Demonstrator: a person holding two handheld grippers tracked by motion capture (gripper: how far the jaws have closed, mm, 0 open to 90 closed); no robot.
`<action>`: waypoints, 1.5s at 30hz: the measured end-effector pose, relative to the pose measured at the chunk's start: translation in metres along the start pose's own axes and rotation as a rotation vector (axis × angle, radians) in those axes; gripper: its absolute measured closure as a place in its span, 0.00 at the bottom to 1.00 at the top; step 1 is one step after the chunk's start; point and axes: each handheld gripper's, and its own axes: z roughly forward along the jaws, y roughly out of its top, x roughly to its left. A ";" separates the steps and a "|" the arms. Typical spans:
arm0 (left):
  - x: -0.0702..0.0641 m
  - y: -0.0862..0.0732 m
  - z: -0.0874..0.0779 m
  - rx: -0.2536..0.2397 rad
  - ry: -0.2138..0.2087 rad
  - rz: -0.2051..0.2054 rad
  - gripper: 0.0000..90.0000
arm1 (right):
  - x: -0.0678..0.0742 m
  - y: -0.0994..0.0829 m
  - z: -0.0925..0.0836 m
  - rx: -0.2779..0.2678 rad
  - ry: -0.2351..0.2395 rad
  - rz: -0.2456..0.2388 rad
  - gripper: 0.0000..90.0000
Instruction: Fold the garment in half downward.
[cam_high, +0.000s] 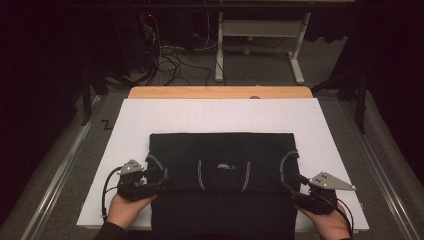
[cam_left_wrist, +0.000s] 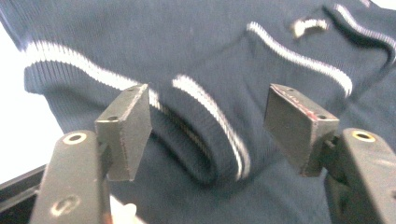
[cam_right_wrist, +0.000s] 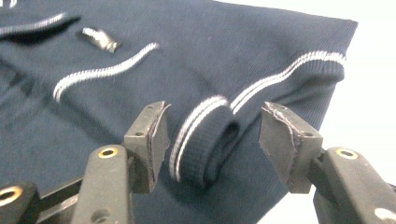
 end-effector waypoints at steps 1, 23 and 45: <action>0.001 0.003 0.001 -0.002 -0.006 -0.001 0.32 | 0.000 0.004 0.002 -0.004 -0.009 0.001 0.48; -0.023 0.034 0.066 0.240 0.048 0.090 0.38 | 0.010 0.041 0.072 0.147 0.060 -0.054 0.57; -0.034 0.027 0.047 0.117 -0.024 0.163 0.83 | 0.032 0.036 0.058 0.114 0.084 -0.185 0.91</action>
